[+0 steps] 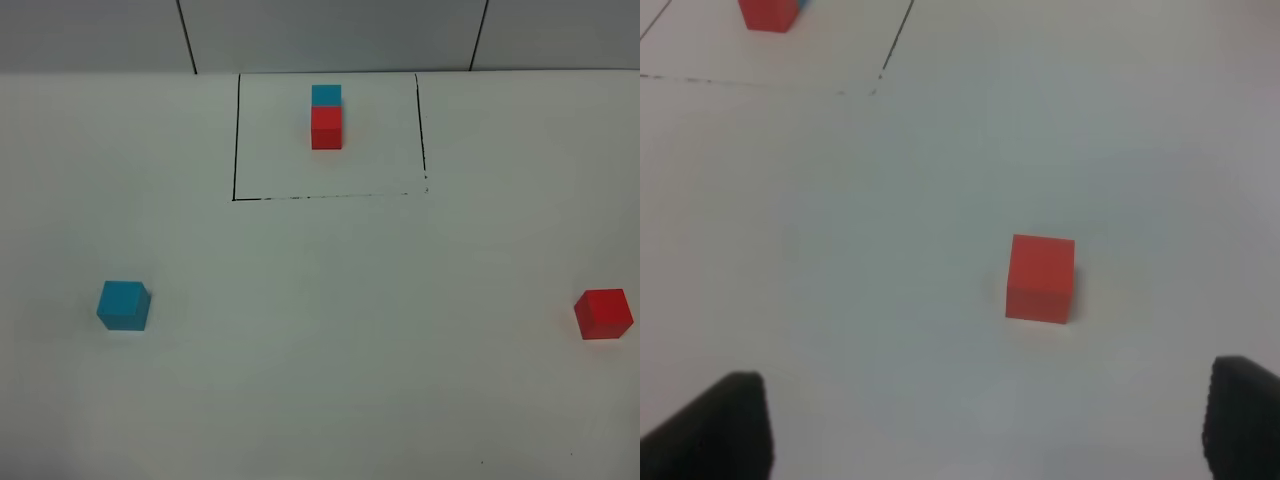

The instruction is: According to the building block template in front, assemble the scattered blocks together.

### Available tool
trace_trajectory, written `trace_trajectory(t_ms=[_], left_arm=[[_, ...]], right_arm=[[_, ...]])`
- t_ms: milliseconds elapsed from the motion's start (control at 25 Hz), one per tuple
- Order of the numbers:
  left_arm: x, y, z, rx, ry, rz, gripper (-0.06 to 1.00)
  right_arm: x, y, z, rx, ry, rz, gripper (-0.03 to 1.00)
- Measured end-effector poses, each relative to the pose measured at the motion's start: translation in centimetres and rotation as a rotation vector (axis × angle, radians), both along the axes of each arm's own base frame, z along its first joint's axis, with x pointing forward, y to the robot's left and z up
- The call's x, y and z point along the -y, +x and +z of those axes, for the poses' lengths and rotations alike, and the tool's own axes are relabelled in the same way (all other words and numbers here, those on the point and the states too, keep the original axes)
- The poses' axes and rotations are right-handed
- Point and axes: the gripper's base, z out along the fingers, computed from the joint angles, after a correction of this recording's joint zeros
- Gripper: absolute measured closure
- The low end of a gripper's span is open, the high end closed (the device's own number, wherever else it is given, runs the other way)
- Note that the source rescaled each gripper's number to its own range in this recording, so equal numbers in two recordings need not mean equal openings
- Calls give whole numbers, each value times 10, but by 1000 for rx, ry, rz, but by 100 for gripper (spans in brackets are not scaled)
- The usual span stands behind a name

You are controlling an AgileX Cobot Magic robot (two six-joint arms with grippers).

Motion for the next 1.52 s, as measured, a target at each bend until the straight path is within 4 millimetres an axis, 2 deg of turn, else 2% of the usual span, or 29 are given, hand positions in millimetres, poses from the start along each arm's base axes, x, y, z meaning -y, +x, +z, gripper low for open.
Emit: trace_trajectory(t_ms=[360,800,960,1040,1160,1360,1520], left_arm=[[0,0,0,0,0,0,16],[0,0,0,0,1,1,23],[0,7,2,-42,3,2,24],[0,18,7,-81,3,4,24],[0,46,16,-177,3,9,24],[1,113,26,-445,3,9,24],[2,166,20,-648,-3,19,24]], right_arm=[[0,0,0,0,0,0,22],[0,0,0,0,0,0,22],[0,0,0,0,0,0,22],[0,0,0,0,0,0,22],[0,0,0,0,0,0,22],[0,0,0,0,0,0,22],[0,0,0,0,0,0,22]])
